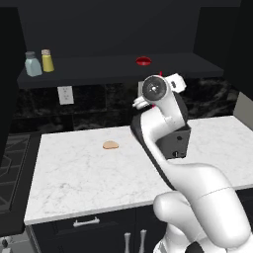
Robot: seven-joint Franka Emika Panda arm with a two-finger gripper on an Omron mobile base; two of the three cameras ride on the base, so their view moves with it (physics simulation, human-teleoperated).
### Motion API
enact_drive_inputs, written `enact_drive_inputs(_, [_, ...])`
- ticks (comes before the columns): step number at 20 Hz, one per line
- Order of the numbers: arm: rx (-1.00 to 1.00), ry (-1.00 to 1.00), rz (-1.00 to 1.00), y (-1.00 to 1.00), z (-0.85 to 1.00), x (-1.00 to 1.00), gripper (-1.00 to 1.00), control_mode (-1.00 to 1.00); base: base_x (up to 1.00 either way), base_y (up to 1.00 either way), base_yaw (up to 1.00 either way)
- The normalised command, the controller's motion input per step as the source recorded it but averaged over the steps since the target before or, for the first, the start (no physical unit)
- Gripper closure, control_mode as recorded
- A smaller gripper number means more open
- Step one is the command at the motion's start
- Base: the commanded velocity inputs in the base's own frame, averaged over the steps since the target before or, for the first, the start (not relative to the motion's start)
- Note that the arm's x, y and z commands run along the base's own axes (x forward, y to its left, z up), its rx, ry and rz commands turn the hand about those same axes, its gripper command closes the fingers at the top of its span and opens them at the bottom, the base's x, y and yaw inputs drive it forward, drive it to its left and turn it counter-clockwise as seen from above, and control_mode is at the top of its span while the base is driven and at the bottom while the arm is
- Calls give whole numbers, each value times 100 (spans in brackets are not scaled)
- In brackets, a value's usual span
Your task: Put the shaker and condiment bottle from the counter next to their counterparts in the cabinet.
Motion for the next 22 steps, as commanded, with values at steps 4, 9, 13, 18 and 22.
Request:
enact_drive_inputs(4, [2,0,1,4,5,19,100,-100,0,0,0])
enact_drive_inputs(9, [1,-13,7,15,56,19,100,-100,0,0,0])
enact_drive_inputs(13, [-9,-16,10,4,65,0,100,-100,0,0,0])
enact_drive_inputs(18, [-6,-6,2,0,23,-4,100,-100,0,0,0])
enact_drive_inputs(22, [0,0,0,5,7,51,100,-100,0,0,0])
